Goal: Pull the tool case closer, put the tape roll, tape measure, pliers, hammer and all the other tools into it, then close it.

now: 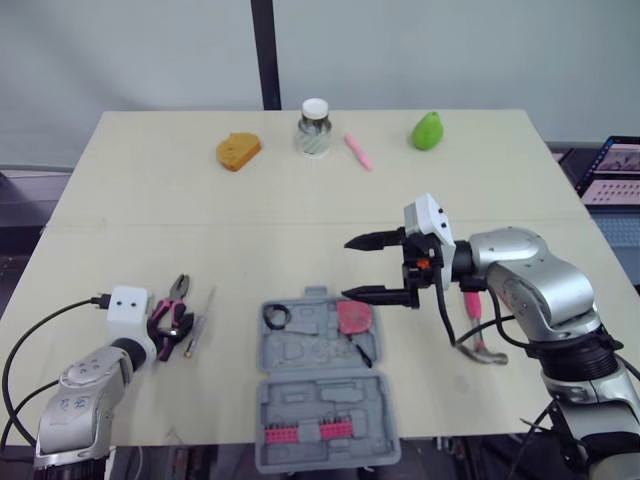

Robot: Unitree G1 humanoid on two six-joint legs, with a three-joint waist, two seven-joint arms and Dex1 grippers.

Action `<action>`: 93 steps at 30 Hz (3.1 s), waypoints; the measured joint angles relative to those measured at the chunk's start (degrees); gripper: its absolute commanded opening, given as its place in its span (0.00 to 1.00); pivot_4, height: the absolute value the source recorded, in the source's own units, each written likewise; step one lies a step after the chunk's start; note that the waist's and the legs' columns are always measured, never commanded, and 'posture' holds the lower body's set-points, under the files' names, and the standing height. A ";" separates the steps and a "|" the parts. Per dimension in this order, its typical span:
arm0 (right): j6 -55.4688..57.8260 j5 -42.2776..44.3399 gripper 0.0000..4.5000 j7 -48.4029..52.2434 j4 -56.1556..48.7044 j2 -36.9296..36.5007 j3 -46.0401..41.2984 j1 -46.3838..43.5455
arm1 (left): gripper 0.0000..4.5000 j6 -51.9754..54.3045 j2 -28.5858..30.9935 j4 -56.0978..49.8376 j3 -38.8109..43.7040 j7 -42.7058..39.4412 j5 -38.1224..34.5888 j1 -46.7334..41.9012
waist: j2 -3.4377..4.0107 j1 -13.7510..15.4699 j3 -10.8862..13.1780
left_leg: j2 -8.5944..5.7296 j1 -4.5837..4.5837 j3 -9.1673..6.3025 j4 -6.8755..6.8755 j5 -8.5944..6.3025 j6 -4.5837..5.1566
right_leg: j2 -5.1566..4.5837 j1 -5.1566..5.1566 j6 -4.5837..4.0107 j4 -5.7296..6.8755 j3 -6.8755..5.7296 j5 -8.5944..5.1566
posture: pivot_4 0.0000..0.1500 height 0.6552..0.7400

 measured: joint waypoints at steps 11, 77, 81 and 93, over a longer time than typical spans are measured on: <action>0.70 0.37 1.00 -0.60 -0.06 0.00 0.00 0.00 | 0.55 -0.26 0.20 1.09 -0.11 -0.21 0.03 -0.55 | 0.00 0.02 0.00 | 0.01 0.03 0.00 -0.01 0.01 -0.01 | 0.00 0.00 0.00 0.04 0.01 0.00 | 1.00 1.00; -3.05 -27.36 0.83 0.62 10.37 10.46 24.55 -15.86 | 0.55 -18.27 17.77 3.85 -31.42 -46.76 3.90 -29.63 | -0.03 -1.37 0.07 | 0.04 -0.14 0.21 0.09 0.04 -0.08 | 0.17 -0.35 -0.04 0.30 -0.07 -0.02 | 1.00 1.00; -3.26 -27.82 0.83 0.64 11.11 11.15 24.69 -15.83 | 0.55 -18.03 17.36 3.84 -31.42 -46.73 3.90 -29.63 | -0.03 -1.40 0.07 | 0.04 -0.14 0.21 0.09 0.04 -0.08 | 0.17 -0.35 -0.04 0.30 -0.07 -0.02 | 1.00 1.00; -4.04 -28.56 0.21 0.83 11.14 11.21 24.67 -15.11 | 0.55 -17.28 16.64 3.84 -31.42 -46.62 3.83 -29.61 | -0.03 -1.38 0.07 | 0.04 -0.15 0.20 0.12 0.04 -0.08 | 0.17 -0.35 -0.04 0.32 -0.07 -0.02 | 1.00 1.00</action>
